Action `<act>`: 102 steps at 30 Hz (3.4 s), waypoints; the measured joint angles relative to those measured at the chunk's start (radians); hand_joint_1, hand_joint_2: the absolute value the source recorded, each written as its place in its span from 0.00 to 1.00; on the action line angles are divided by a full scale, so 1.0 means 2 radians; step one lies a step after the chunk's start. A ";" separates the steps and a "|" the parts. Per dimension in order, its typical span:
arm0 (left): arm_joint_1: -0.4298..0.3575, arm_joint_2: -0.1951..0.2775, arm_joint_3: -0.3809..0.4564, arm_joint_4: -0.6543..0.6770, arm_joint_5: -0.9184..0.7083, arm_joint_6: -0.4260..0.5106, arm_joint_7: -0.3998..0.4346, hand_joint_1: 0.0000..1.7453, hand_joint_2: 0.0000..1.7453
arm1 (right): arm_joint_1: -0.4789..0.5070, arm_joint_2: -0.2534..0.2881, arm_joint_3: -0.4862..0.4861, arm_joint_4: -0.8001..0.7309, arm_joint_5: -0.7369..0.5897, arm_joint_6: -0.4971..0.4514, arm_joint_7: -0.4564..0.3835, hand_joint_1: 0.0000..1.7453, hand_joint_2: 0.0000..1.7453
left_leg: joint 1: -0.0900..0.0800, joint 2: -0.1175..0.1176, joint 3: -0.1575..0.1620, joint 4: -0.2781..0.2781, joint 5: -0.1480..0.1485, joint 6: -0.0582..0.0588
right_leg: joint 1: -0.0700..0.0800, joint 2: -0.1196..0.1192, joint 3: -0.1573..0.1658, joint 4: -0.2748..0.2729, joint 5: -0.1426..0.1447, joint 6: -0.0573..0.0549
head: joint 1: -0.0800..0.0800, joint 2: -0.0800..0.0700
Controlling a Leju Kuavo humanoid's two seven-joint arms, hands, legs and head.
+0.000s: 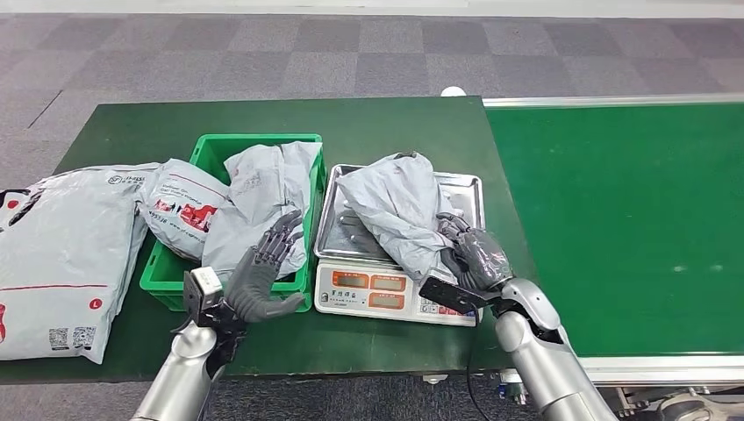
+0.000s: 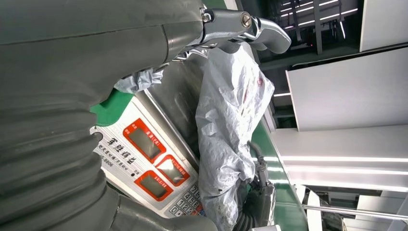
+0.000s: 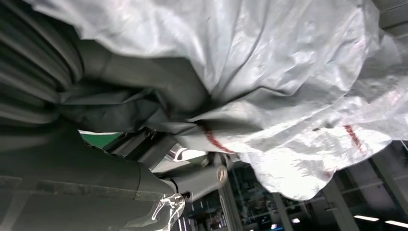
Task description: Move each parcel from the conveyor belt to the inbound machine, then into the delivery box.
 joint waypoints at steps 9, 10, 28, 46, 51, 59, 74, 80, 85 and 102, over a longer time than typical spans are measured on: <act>0.001 0.000 -0.001 -0.001 -0.001 0.001 0.000 0.00 1.00 | 0.001 0.000 -0.007 0.001 -0.007 0.003 -0.005 0.01 1.00 | 0.000 0.001 0.001 0.000 0.000 0.000 | 0.000 0.002 0.001 0.000 0.000 0.000 | 0.000 0.000; 0.001 0.000 -0.001 -0.001 -0.001 0.001 0.000 0.00 1.00 | 0.001 0.000 -0.008 0.001 -0.007 0.003 -0.005 0.01 1.00 | 0.000 0.001 0.002 0.000 0.000 0.000 | 0.000 0.002 0.001 0.000 0.000 0.000 | 0.000 0.000; 0.007 0.000 -0.003 -0.003 0.001 0.014 0.000 0.00 1.00 | 0.044 0.000 -0.028 -0.051 -0.170 0.060 -0.089 0.00 1.00 | 0.000 0.002 0.002 0.000 -0.001 0.000 | 0.000 0.002 0.001 0.000 0.000 0.000 | 0.000 0.000; 0.009 -0.043 -0.009 -0.088 0.010 0.117 0.000 0.00 1.00 | 0.107 -0.040 -0.049 -0.306 -0.371 -0.079 -0.149 0.00 0.25 | -0.001 0.002 0.000 0.000 -0.002 0.001 | -0.001 0.002 -0.001 0.000 0.000 0.000 | 0.000 0.000; 0.003 -0.050 -0.029 -0.113 0.008 0.123 0.000 0.00 1.00 | 0.114 -0.043 -0.049 -0.342 -0.379 -0.114 -0.149 0.00 1.00 | 0.000 0.002 0.000 0.000 -0.002 0.001 | 0.000 0.002 -0.001 0.000 0.000 0.000 | 0.000 0.000; -0.059 -0.069 -0.103 -0.056 -0.079 0.214 0.001 0.00 1.00 | 0.120 -0.043 -0.053 -0.383 -0.383 -0.145 -0.148 0.00 1.00 | -0.001 0.001 0.000 0.001 -0.002 0.001 | -0.001 0.001 0.000 0.000 0.000 0.000 | 0.000 0.000; -0.212 -0.144 -0.249 0.208 -0.058 0.205 0.169 0.00 1.00 | 0.103 -0.034 -0.053 -0.386 -0.363 -0.140 -0.148 0.00 1.00 | -0.001 0.001 0.000 0.001 -0.001 0.001 | -0.001 0.002 0.000 0.000 0.000 0.001 | 0.000 0.000; -0.228 -0.148 -0.298 0.241 -0.055 0.212 0.185 0.00 1.00 | 0.099 -0.031 -0.053 -0.385 -0.361 -0.134 -0.148 0.00 1.00 | -0.001 0.001 0.000 0.001 -0.001 0.001 | -0.001 0.001 0.000 0.000 0.000 0.001 | 0.000 0.000; -0.239 -0.148 -0.363 0.256 -0.038 0.237 0.223 0.00 1.00 | 0.080 -0.021 -0.053 -0.371 -0.349 -0.115 -0.148 0.00 1.00 | -0.001 0.001 0.000 0.001 -0.001 0.001 | -0.001 0.001 0.000 0.000 0.000 0.001 | 0.000 0.000; -0.262 -0.148 -0.500 0.318 -0.133 0.345 0.320 0.00 1.00 | 0.043 0.001 -0.052 -0.317 -0.315 -0.079 -0.148 0.00 1.00 | -0.001 0.001 0.000 0.001 -0.001 0.001 | -0.001 0.001 0.000 0.000 0.000 0.001 | 0.000 0.000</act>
